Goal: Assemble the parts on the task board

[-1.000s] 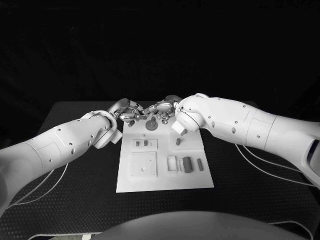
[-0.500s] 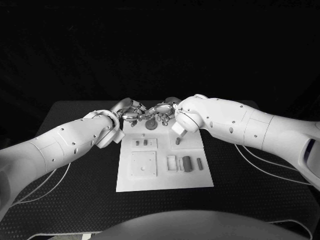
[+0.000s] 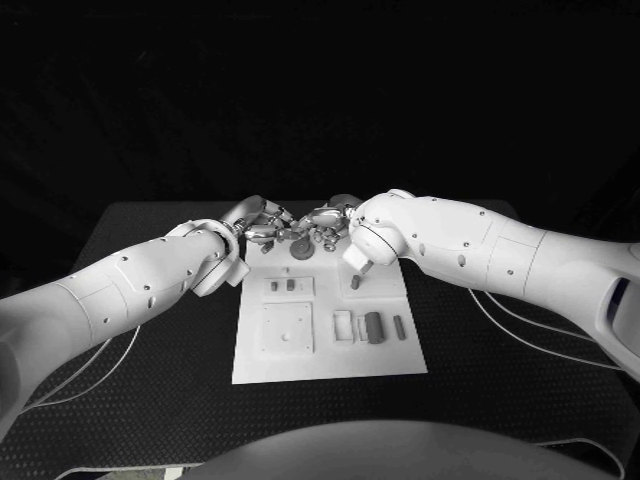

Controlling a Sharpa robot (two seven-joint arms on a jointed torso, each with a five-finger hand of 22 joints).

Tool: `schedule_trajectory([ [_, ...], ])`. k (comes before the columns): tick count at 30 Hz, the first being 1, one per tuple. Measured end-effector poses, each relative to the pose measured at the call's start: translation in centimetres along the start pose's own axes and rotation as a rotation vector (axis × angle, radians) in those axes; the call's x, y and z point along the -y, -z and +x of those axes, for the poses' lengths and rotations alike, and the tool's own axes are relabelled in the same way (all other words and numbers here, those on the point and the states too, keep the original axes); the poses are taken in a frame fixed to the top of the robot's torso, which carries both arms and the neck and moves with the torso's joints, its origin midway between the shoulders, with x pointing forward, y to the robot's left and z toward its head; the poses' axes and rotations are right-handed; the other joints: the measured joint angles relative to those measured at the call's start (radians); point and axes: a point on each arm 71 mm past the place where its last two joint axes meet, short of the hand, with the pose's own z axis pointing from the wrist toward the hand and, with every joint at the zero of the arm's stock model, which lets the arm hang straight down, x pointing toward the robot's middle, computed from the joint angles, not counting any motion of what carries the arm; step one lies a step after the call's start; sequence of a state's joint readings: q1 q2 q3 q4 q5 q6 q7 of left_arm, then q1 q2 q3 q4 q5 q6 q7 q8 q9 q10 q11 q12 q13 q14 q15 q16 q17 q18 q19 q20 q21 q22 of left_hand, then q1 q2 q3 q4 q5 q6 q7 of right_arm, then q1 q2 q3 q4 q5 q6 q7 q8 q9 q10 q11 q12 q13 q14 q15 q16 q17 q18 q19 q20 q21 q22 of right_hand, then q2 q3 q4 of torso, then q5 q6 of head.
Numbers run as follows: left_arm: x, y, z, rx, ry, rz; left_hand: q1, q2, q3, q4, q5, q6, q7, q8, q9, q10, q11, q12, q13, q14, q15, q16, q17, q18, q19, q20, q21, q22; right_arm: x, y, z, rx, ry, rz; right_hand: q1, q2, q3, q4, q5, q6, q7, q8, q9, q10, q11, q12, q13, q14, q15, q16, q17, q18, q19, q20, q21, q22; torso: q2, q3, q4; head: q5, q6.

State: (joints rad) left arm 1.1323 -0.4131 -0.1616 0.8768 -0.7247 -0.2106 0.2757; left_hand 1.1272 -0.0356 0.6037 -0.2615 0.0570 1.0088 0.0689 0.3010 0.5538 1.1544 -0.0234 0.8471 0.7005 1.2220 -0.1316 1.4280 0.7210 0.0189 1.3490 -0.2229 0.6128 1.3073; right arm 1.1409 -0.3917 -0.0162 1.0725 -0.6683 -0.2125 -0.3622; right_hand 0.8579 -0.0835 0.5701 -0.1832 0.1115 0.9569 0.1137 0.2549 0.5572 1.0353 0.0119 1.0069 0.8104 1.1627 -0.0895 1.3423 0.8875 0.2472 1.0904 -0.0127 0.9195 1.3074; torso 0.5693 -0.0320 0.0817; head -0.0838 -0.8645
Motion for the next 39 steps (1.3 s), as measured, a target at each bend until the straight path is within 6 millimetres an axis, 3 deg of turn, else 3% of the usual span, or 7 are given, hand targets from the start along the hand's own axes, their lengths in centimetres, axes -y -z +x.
schedule_trajectory([
  [3, 0.10, -0.02, 0.01, -0.001, -0.001, 0.004, -0.001, 0.001, 0.000, 0.000, 0.000, 0.000, 0.000, 0.000, 0.001, 0.000, 0.000, 0.000, 0.000, 0.000, 0.000, 0.000, 0.000, 0.000, 0.000, 0.000, 0.000, 0.000, 0.09, -0.01, -0.05, 0.007, -0.006, 0.000, 0.005, 0.021, 0.001, -0.023, 0.000, 0.022, -0.016, 0.018, 0.012, 0.012, -0.012, 0.000, -0.002, 0.007, -0.011, 0.003, 0.000, 0.000, 0.007, -0.007, 0.006, 0.000, 0.000, -0.0001, -0.0001, -0.001, 0.000],
  [6, 0.16, -0.04, 0.04, -0.002, -0.003, 0.006, -0.004, 0.001, 0.000, 0.000, 0.000, 0.000, 0.000, 0.000, 0.001, 0.000, 0.000, 0.000, 0.000, 0.000, 0.000, 0.000, 0.000, 0.000, 0.000, 0.000, 0.000, 0.000, 0.15, 0.00, -0.10, 0.010, -0.010, 0.000, 0.005, 0.022, 0.001, -0.028, 0.000, 0.028, -0.022, 0.022, 0.021, 0.015, -0.014, 0.000, -0.003, 0.009, -0.016, 0.003, 0.000, 0.000, 0.007, -0.007, 0.006, 0.000, 0.000, -0.0003, -0.0001, -0.001, 0.000],
  [39, -0.15, 0.05, 0.06, -0.008, -0.031, -0.003, -0.003, 0.001, 0.001, -0.001, 0.000, 0.000, 0.000, 0.001, 0.003, 0.000, 0.000, 0.000, -0.001, -0.002, 0.001, 0.000, 0.000, 0.000, 0.002, -0.006, 0.000, 0.000, 0.30, 0.22, -0.33, -0.011, -0.049, -0.009, 0.000, 0.026, 0.001, -0.039, 0.000, 0.040, -0.025, 0.036, 0.026, 0.019, -0.019, 0.000, -0.008, 0.014, -0.017, 0.003, 0.000, 0.000, 0.014, -0.007, 0.006, 0.000, 0.001, -0.0003, -0.0005, 0.000, -0.003],
])
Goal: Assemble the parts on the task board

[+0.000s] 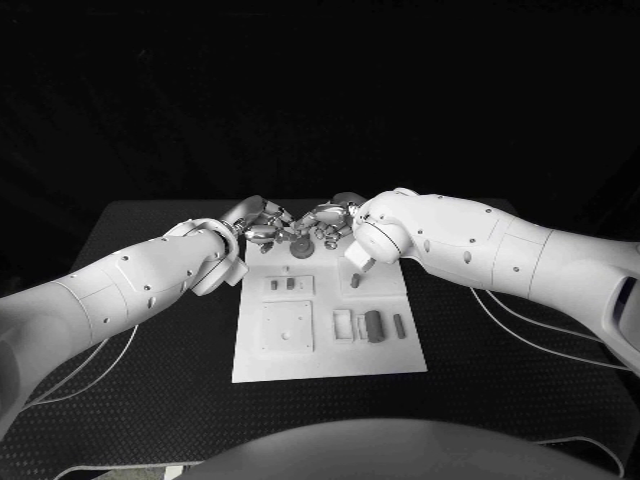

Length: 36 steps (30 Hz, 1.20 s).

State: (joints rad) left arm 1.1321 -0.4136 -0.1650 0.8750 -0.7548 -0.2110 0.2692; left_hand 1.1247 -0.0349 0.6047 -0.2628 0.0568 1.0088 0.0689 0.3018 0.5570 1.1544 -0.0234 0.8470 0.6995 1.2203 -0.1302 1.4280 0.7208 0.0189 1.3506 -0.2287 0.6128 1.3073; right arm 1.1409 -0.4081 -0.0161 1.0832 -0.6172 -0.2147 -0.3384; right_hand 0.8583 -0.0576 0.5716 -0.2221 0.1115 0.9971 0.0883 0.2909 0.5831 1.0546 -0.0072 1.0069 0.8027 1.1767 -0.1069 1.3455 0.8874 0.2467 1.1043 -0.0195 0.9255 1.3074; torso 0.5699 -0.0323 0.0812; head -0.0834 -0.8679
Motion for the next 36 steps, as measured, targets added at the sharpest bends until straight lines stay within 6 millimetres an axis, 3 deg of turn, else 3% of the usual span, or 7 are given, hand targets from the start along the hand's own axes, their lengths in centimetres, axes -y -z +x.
schedule_trajectory([
  [8, 0.04, -0.03, 0.09, -0.001, -0.001, -0.001, 0.001, -0.001, -0.001, 0.001, 0.000, 0.000, 0.000, 0.000, -0.001, 0.000, 0.000, 0.004, -0.001, 0.000, 0.000, 0.000, 0.000, 0.000, 0.000, 0.000, 0.004, 0.000, 0.03, -0.04, -0.03, -0.004, 0.001, 0.003, -0.003, 0.003, 0.003, -0.003, 0.000, 0.000, 0.000, -0.004, 0.003, 0.000, 0.000, 0.000, -0.001, 0.000, 0.000, 0.000, 0.000, 0.000, 0.000, 0.000, 0.000, 0.000, 0.000, -0.0003, -0.0004, 0.000, 0.000],
  [23, 0.12, -0.06, 0.34, -0.005, 0.003, 0.000, -0.036, -0.015, -0.078, -0.017, 0.000, -0.003, 0.003, -0.006, 0.003, 0.000, 0.000, 0.008, -0.007, 0.001, 0.001, 0.000, 0.001, 0.000, 0.000, 0.001, 0.004, 0.000, -0.10, -0.05, -0.10, -0.002, -0.001, -0.001, -0.004, 0.004, 0.005, -0.006, 0.000, -0.008, 0.012, -0.012, 0.000, -0.004, 0.004, -0.004, -0.002, -0.004, -0.003, 0.000, -0.001, 0.000, 0.000, 0.001, 0.000, 0.000, 0.000, -0.0003, 0.0000, -0.002, 0.000],
  [36, 0.13, -0.08, 0.33, -0.005, 0.003, -0.001, -0.042, -0.008, -0.094, -0.019, 0.000, 0.001, -0.001, -0.012, 0.004, 0.000, 0.000, 0.012, -0.009, 0.004, 0.000, 0.000, 0.003, 0.000, -0.001, 0.002, 0.004, 0.000, -0.09, -0.01, -0.09, -0.004, -0.001, -0.004, -0.004, 0.004, 0.005, -0.005, 0.000, -0.007, 0.012, -0.012, -0.001, -0.004, 0.004, -0.004, -0.002, -0.005, -0.002, 0.000, -0.001, 0.000, -0.002, 0.002, 0.000, 0.000, 0.000, -0.0001, 0.0001, -0.003, 0.000],
])
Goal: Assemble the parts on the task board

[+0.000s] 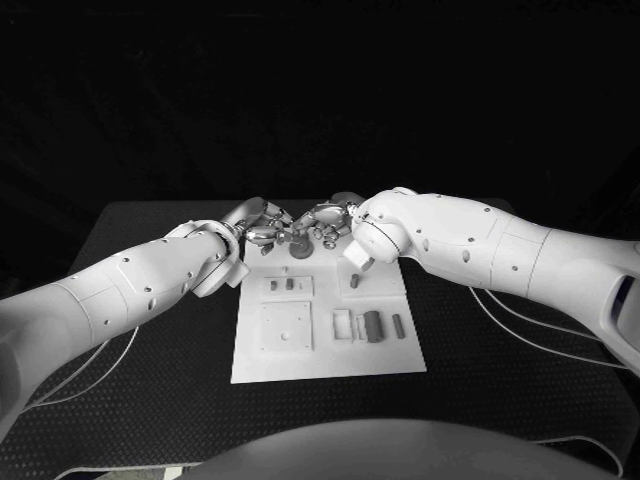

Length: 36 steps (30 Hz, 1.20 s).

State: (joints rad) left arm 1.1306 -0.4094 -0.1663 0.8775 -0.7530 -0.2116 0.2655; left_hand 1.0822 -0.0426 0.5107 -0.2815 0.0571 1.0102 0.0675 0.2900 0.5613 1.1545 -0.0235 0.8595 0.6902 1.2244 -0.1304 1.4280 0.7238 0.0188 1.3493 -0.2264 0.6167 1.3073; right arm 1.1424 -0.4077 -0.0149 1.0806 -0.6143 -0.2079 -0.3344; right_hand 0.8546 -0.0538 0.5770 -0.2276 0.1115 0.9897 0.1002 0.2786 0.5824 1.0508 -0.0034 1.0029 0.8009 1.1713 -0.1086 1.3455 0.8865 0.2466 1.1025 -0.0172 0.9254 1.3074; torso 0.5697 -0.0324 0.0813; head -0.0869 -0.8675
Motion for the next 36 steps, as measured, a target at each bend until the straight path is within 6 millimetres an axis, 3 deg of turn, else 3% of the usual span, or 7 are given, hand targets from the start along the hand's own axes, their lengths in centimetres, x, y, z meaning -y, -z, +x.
schedule_trajectory([
  [12, 0.0, 0.0, -0.1, 0.002, 0.000, 0.002, 0.027, 0.026, 0.009, 0.004, -0.001, 0.016, -0.016, 0.015, 0.002, 0.009, -0.009, 0.004, -0.007, 0.005, -0.012, 0.000, 0.001, 0.000, 0.005, -0.002, 0.000, 0.000, 0.1, 0.0, -0.1, -0.006, -0.001, -0.002, 0.000, 0.000, 0.000, 0.000, 0.000, 0.000, 0.000, 0.000, 0.001, 0.000, 0.000, 0.000, 0.000, 0.000, 0.000, 0.000, 0.000, 0.000, -0.004, -0.001, 0.000, 0.000, 0.000, -0.0005, 0.0001, -0.001, 0.000],
  [23, 0.0, 0.0, -0.1, 0.004, -0.001, 0.002, 0.030, 0.025, 0.009, 0.004, -0.004, 0.019, -0.019, 0.015, 0.002, 0.010, -0.010, 0.004, -0.009, 0.005, -0.012, 0.000, 0.001, 0.000, 0.005, -0.002, 0.000, 0.000, 0.6, 0.3, -0.6, -0.004, -0.004, -0.009, -0.004, -0.004, 0.000, 0.000, 0.000, 0.001, 0.000, 0.000, 0.002, 0.000, 0.000, 0.000, 0.000, 0.000, 0.001, 0.000, 0.000, 0.000, -0.004, -0.001, 0.000, 0.000, 0.000, -0.0004, 0.0008, 0.001, 0.000],
  [30, -0.6, 0.2, -0.7, 0.017, -0.018, -0.009, 0.032, 0.024, 0.009, 0.004, -0.004, 0.019, -0.019, 0.017, 0.002, 0.010, -0.010, 0.004, -0.010, 0.005, -0.012, 0.000, 0.001, 0.000, 0.005, -0.002, 0.000, 0.000, 1.4, 1.2, -1.8, 0.011, -0.011, -0.030, -0.008, -0.008, 0.000, 0.000, 0.000, 0.001, 0.000, 0.000, 0.002, 0.000, 0.000, 0.000, 0.000, 0.000, 0.003, 0.000, 0.000, 0.000, -0.004, 0.000, 0.000, 0.000, 0.000, -0.0001, 0.0009, 0.004, 0.000],
  [36, -1.5, 0.4, -1.4, 0.033, -0.068, -0.021, 0.034, 0.021, 0.008, 0.003, -0.004, 0.023, -0.023, 0.017, 0.002, 0.014, -0.014, 0.004, -0.011, 0.008, -0.015, 0.000, 0.001, 0.000, 0.006, -0.003, 0.000, 0.000, 1.8, 2.1, -4.0, 0.054, -0.034, -0.055, -0.013, -0.013, 0.000, 0.000, 0.000, -0.004, 0.006, -0.006, 0.002, -0.004, 0.004, 0.000, 0.000, 0.000, 0.003, -0.004, -0.001, 0.000, -0.004, 0.000, 0.000, 0.000, 0.000, -0.0002, -0.0005, 0.008, 0.002],
])
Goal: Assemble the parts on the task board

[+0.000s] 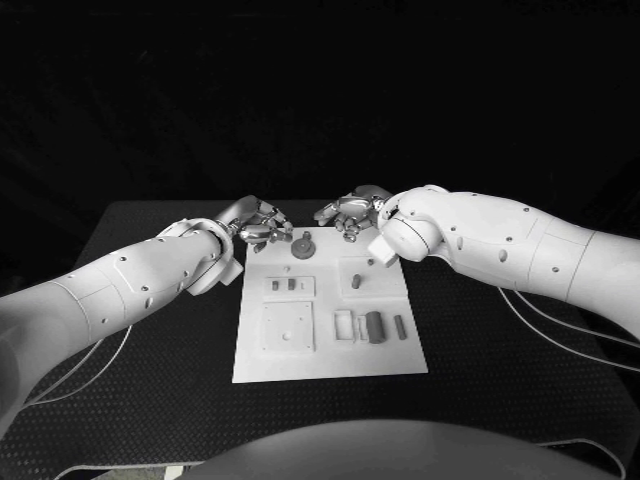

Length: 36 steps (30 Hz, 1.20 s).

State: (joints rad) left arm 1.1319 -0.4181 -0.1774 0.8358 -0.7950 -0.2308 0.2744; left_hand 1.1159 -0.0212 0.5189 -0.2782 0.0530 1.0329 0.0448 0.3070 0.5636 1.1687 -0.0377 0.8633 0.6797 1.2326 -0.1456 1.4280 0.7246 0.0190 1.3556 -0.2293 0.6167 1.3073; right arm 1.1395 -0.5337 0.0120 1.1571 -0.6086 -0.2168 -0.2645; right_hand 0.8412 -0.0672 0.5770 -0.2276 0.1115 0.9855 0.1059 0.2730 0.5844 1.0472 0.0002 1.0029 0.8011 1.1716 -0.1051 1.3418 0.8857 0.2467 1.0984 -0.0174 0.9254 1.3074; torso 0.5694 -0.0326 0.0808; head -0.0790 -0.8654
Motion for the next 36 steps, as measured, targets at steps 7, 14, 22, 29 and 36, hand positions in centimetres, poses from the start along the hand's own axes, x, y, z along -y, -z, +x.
schedule_trajectory([
  [7, -1.4, 0.2, -0.1, 0.021, -0.061, -0.016, 0.001, -0.001, 0.002, -0.003, 0.000, 0.000, 0.000, 0.000, 0.000, 0.000, 0.000, 0.000, -0.001, 0.001, 0.000, 0.000, 0.000, 0.000, 0.003, -0.003, 0.000, 0.000, 0.0, 0.7, -2.4, 0.056, -0.023, -0.032, 0.000, 0.000, 0.000, 0.000, 0.000, 0.000, 0.000, 0.000, 0.000, 0.000, 0.000, 0.000, 0.000, 0.000, 0.000, 0.000, 0.000, 0.000, 0.000, 0.000, 0.000, 0.000, 0.000, -0.0003, -0.0020, 0.003, 0.002],
  [14, -3.6, 0.8, 1.5, 0.016, -0.144, -0.031, 0.003, -0.003, 0.002, -0.003, 0.000, 0.000, 0.000, 0.004, 0.000, 0.000, 0.000, 0.000, -0.002, 0.002, 0.001, 0.000, 0.001, 0.000, 0.003, -0.003, 0.000, 0.000, -0.5, 1.2, -3.5, 0.078, -0.031, -0.064, 0.000, 0.000, 0.000, 0.000, 0.000, 0.000, 0.000, 0.000, 0.000, 0.000, 0.000, 0.000, 0.000, -0.004, -0.003, 0.000, 0.000, 0.000, 0.000, 0.000, 0.000, 0.000, 0.002, 0.0003, -0.0020, 0.005, 0.000],
  [22, -4.4, 1.0, 2.7, -0.005, -0.192, -0.026, 0.004, -0.004, 0.002, -0.003, 0.000, 0.000, 0.000, 0.006, 0.000, 0.000, 0.000, 0.000, -0.003, 0.002, 0.001, 0.000, 0.001, 0.000, 0.004, -0.001, 0.000, 0.000, -0.8, 1.3, -3.5, 0.078, -0.025, -0.080, 0.000, 0.000, 0.000, 0.000, 0.000, 0.000, 0.000, 0.000, 0.000, 0.000, 0.000, 0.000, 0.000, -0.005, -0.002, 0.000, 0.000, 0.000, -0.002, 0.002, 0.000, 0.000, 0.003, -0.0003, -0.0045, 0.002, 0.000],
  [29, -4.7, 1.1, 2.8, -0.002, -0.202, -0.024, 0.006, -0.007, 0.002, -0.003, 0.000, 0.000, 0.000, 0.006, 0.000, 0.000, 0.000, 0.000, -0.004, 0.004, 0.003, 0.000, 0.001, 0.000, 0.004, -0.001, 0.000, 0.000, -0.9, 1.3, -3.4, 0.076, -0.021, -0.086, 0.000, 0.000, 0.000, 0.000, 0.000, 0.000, -0.001, 0.000, 0.000, 0.000, 0.000, 0.000, 0.000, -0.005, -0.002, 0.000, 0.000, 0.000, -0.002, 0.002, 0.000, 0.000, 0.004, -0.0003, -0.0048, -0.001, -0.002],
  [36, -4.3, 0.7, 3.1, -0.004, -0.203, -0.016, 0.008, -0.009, 0.002, -0.003, 0.000, 0.000, 0.000, 0.006, 0.000, 0.000, 0.000, 0.000, -0.004, 0.004, 0.003, 0.000, 0.002, 0.000, 0.004, -0.001, 0.000, 0.000, -1.2, 1.4, -3.2, 0.072, -0.019, -0.092, 0.000, 0.000, 0.000, 0.000, 0.000, -0.002, -0.002, 0.000, 0.000, 0.000, 0.000, 0.000, 0.000, -0.005, -0.002, 0.000, 0.000, 0.000, -0.002, 0.002, 0.000, 0.000, 0.004, -0.0009, -0.0058, -0.004, -0.006],
])
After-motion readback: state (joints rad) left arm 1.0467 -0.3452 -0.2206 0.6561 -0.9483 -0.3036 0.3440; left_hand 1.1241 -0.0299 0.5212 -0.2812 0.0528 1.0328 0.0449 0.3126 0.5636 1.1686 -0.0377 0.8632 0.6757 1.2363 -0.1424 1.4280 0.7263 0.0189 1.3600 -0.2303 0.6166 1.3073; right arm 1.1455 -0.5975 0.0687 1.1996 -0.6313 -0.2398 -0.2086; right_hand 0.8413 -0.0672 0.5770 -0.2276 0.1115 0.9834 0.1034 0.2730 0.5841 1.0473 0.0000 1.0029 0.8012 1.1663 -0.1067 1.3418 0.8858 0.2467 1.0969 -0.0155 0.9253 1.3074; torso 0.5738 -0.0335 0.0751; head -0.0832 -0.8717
